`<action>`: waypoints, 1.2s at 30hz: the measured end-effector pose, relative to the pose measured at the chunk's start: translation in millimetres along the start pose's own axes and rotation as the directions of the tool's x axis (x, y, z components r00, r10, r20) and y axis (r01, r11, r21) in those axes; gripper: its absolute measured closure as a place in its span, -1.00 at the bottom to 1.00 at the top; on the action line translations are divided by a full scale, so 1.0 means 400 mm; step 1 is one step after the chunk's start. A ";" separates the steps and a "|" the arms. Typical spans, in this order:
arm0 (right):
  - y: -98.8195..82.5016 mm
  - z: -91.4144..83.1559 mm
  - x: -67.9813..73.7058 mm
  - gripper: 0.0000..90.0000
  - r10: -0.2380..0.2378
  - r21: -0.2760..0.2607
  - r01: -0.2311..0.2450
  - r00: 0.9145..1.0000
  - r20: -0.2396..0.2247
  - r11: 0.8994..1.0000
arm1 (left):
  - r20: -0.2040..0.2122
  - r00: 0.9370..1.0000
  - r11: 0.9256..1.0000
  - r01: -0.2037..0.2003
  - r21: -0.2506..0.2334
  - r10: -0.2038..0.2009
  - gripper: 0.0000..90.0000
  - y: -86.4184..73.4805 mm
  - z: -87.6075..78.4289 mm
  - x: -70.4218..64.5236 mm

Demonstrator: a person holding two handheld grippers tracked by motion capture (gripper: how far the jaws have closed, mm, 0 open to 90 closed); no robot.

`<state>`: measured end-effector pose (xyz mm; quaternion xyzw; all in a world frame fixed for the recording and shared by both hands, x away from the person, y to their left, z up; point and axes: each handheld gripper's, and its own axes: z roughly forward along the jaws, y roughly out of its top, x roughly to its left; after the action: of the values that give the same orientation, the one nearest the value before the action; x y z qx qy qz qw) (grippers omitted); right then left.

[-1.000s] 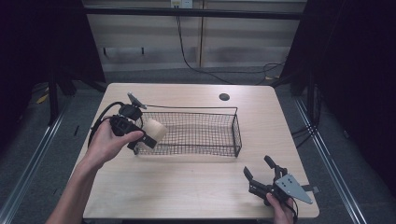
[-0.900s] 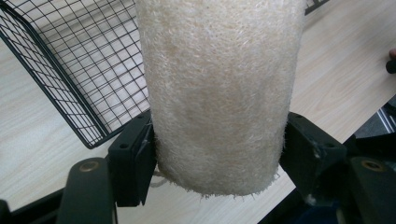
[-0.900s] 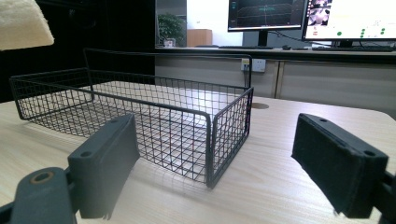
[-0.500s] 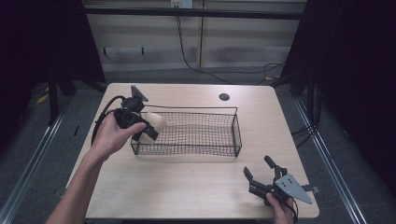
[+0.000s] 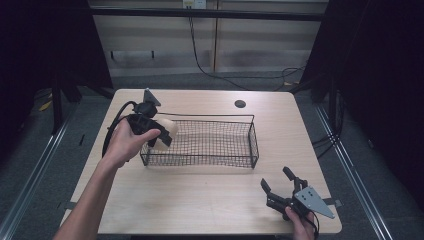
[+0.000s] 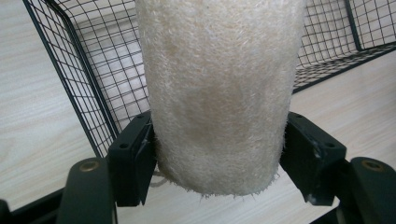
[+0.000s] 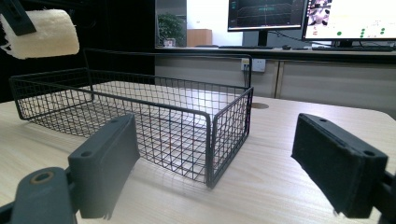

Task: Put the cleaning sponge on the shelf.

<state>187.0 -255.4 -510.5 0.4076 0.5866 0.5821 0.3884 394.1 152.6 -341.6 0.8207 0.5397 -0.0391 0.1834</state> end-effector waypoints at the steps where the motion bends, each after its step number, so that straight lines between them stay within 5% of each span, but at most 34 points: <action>1: 0.000 0.000 0.000 -0.69 -0.001 0.000 0.001 1.000 0.001 1.000 | 0.001 1.000 1.000 0.010 0.001 -0.010 -0.29 0.003 0.003 0.003; 5: 0.000 0.000 0.000 -0.69 0.000 0.000 0.000 1.000 0.000 1.000 | -0.015 0.998 0.999 0.054 -0.001 -0.054 -0.29 0.011 0.015 0.013; 20: 0.000 0.001 0.000 -0.69 -0.006 0.002 0.006 1.000 0.000 1.000 | -0.034 0.994 0.994 0.102 0.030 -0.101 -0.29 0.023 0.076 0.022; 36: 0.000 0.001 0.000 -0.69 -0.006 0.002 0.006 1.000 -0.001 1.000 | -0.089 0.983 0.985 0.167 0.053 -0.162 -0.29 0.020 0.136 0.049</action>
<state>187.3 -255.3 -510.5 0.4056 0.5886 0.5807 0.3896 416.5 148.1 -395.1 0.7795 0.6113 -0.0357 0.1321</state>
